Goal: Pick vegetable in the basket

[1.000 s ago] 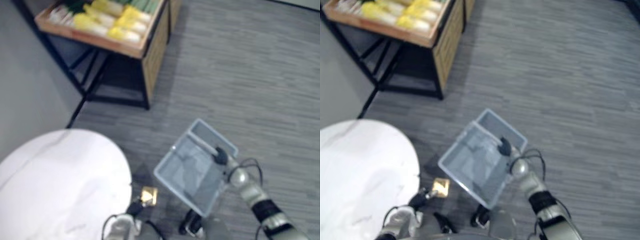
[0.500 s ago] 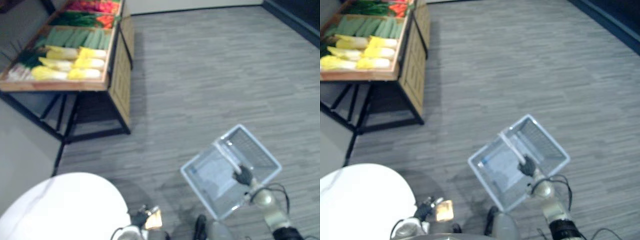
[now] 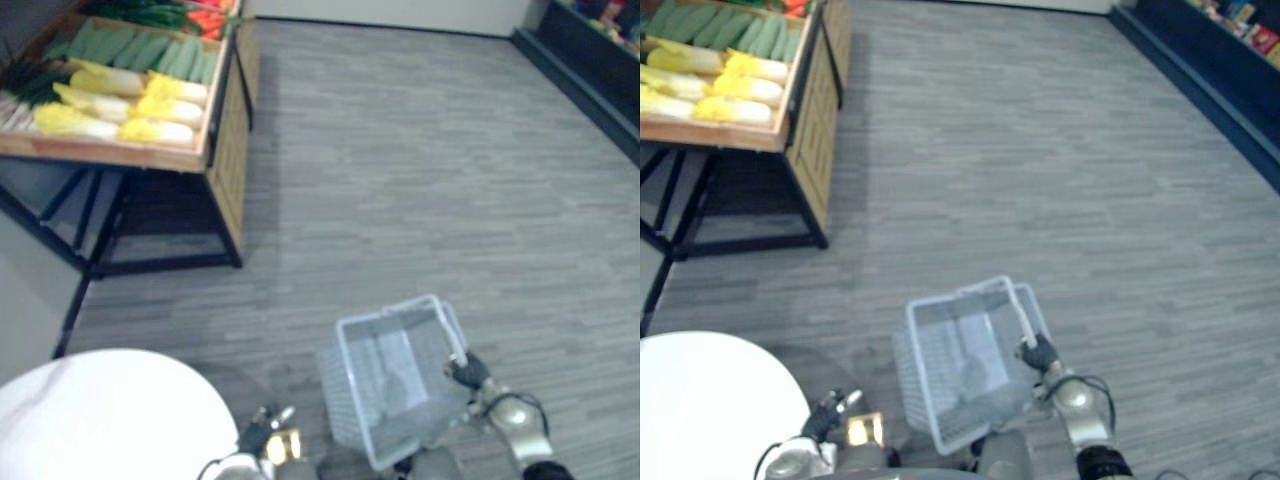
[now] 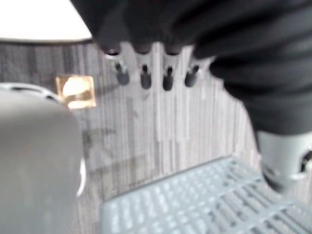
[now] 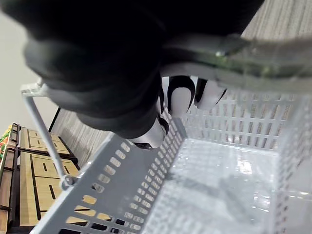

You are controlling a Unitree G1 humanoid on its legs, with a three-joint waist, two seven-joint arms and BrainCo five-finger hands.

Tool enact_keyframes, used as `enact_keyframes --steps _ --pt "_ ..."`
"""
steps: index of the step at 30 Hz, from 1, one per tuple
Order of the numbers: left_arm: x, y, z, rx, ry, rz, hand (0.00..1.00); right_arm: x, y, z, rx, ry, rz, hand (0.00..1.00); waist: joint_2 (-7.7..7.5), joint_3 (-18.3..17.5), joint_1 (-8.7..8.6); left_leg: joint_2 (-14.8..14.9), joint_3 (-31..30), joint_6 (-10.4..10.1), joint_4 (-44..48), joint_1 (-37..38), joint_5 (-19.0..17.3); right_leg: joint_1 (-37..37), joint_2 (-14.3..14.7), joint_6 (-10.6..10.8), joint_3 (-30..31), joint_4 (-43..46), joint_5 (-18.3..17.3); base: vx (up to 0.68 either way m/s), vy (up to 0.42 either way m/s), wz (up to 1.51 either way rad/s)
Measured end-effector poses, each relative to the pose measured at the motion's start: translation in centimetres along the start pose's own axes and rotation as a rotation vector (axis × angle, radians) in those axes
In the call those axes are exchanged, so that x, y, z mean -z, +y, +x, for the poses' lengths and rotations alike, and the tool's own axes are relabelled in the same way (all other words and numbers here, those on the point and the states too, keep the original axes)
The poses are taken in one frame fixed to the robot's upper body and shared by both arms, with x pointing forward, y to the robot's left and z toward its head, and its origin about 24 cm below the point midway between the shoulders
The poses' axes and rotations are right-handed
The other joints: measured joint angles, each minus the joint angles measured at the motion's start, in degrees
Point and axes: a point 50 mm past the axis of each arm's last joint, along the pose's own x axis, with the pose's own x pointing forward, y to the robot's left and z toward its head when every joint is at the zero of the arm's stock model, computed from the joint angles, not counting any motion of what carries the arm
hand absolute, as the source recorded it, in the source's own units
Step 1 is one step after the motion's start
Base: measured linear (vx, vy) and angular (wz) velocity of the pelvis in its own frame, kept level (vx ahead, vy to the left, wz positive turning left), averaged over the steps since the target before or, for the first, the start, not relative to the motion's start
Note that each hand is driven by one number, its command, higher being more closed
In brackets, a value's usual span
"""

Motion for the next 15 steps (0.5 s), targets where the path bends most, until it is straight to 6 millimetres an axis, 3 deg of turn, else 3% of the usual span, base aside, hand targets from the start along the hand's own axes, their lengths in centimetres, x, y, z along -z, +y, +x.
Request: enact_keyframes --steps 1,2,3,4,5,6,7,8,9,10,11,12,13,15 --pt "-0.2 -0.1 0.1 0.004 -0.004 0.001 0.0 0.0 0.0 0.0 0.0 -0.001 0.011 1.0 0.54 0.3 -0.1 0.6 -0.7 -0.3 -0.7 0.7 0.2 -0.1 1.3 0.2 0.1 -5.4 0.0 0.22 -0.077 0.41" --pt "-0.6 -0.2 0.3 0.014 -0.008 0.005 0.0 0.0 0.0 0.0 -0.007 -0.004 0.029 1.0 1.25 0.8 -0.43 1.3 -1.9 -0.9 -1.9 1.8 0.5 -1.1 2.6 2.7 0.6 -15.4 1.6 0.24 -0.096 0.59" --pt "-1.2 -0.2 0.6 0.018 -0.02 0.01 0.0 -0.1 -0.1 0.0 -0.017 -0.01 0.052 1.0 1.14 0.9 -1.21 1.8 -2.9 -1.6 -1.9 2.4 0.2 -2.6 2.6 4.9 1.7 -23.4 4.0 0.33 -0.166 0.62" --pt "-1.1 -0.2 0.6 0.018 -0.015 0.015 0.0 -0.2 -0.2 0.0 -0.019 -0.018 0.071 1.0 0.78 1.2 -1.3 1.9 -3.2 -2.3 -1.4 2.9 -0.1 -2.8 2.4 5.7 2.6 -26.8 5.2 0.36 -0.253 0.59" --pt "-1.2 0.1 0.6 0.015 -0.012 0.034 0.0 -0.2 -0.2 0.0 -0.015 -0.022 0.106 1.0 0.17 1.6 -1.23 1.9 -3.2 -4.3 0.4 4.1 -1.1 -3.2 1.6 6.3 3.9 -30.7 7.1 0.42 -0.344 0.49" --pt "-0.8 0.7 0.4 0.003 0.002 0.043 0.0 -0.1 0.2 0.0 -0.02 -0.018 0.124 1.0 -0.41 1.8 -1.17 2.3 -3.3 -7.1 2.9 5.6 -3.0 -2.9 0.8 5.7 4.8 -30.0 7.4 0.39 -0.352 0.47" --pt "-0.5 1.0 0.2 -0.003 0.015 0.047 0.0 -0.1 0.4 0.0 -0.025 -0.018 0.134 1.0 -1.42 1.5 -1.2 2.3 -3.3 -8.1 4.2 6.4 -4.0 -2.5 0.4 4.8 5.7 -28.5 6.8 0.43 -0.397 0.47" --pt "0.0 1.3 0.1 -0.012 0.039 0.048 0.0 -0.2 0.1 0.0 -0.014 -0.024 0.142 1.0 -0.77 1.5 -1.38 4.2 -3.5 -9.0 6.4 7.9 -7.1 -3.5 1.1 1.9 6.4 -22.3 10.2 0.34 -0.312 0.34" --pt "0.4 1.1 -0.1 -0.008 0.051 0.047 0.0 -0.2 -0.2 0.0 -0.005 -0.025 0.143 1.0 0.35 0.8 -1.25 5.5 -3.6 -9.5 7.1 8.0 -8.2 -4.6 2.1 1.8 5.9 -19.1 10.2 0.42 -0.373 0.23" --pt "1.2 0.8 -0.3 -0.004 0.077 0.041 0.0 -0.4 -0.8 0.1 0.004 -0.03 0.13 1.0 2.07 0.3 -0.66 8.0 -3.8 -8.8 10.5 7.8 -8.4 -5.8 3.7 -0.3 5.0 -15.4 7.7 0.39 -0.334 -0.2" --pt "1.5 0.2 -0.2 0.006 0.097 0.026 0.0 -0.6 -1.4 0.2 0.001 -0.028 0.11 1.0 3.37 0.4 0.21 10.7 -4.3 -5.0 19.0 3.6 -5.4 -5.8 5.9 -1.4 4.6 -15.5 6.5 0.39 -0.34 -0.31" --pt "1.7 0.1 -0.3 0.006 0.102 0.006 0.0 -0.9 -1.6 0.3 -0.002 -0.035 0.098 1.0 4.05 0.4 0.15 12.0 -5.3 -3.5 24.2 0.6 -2.4 -5.2 7.0 -2.0 4.4 -16.2 6.1 0.37 -0.301 -0.37" --pt "2.0 0.1 -0.4 0.003 0.115 0.001 0.0 -0.6 -2.0 0.2 -0.014 -0.022 0.069 1.0 5.16 0.5 0.26 13.2 -8.8 -2.7 33.8 -4.8 3.2 -2.8 9.1 -2.7 4.2 -18.4 5.6 0.37 -0.244 -0.21" --pt "2.1 0.1 -0.5 0.001 0.113 -0.003 0.0 0.2 -1.8 -0.3 -0.043 0.004 0.064 1.0 5.28 1.0 0.27 10.6 -12.1 -4.1 42.6 -8.7 1.2 2.6 10.8 -3.9 4.4 -21.8 4.8 0.4 -0.172 -0.11"
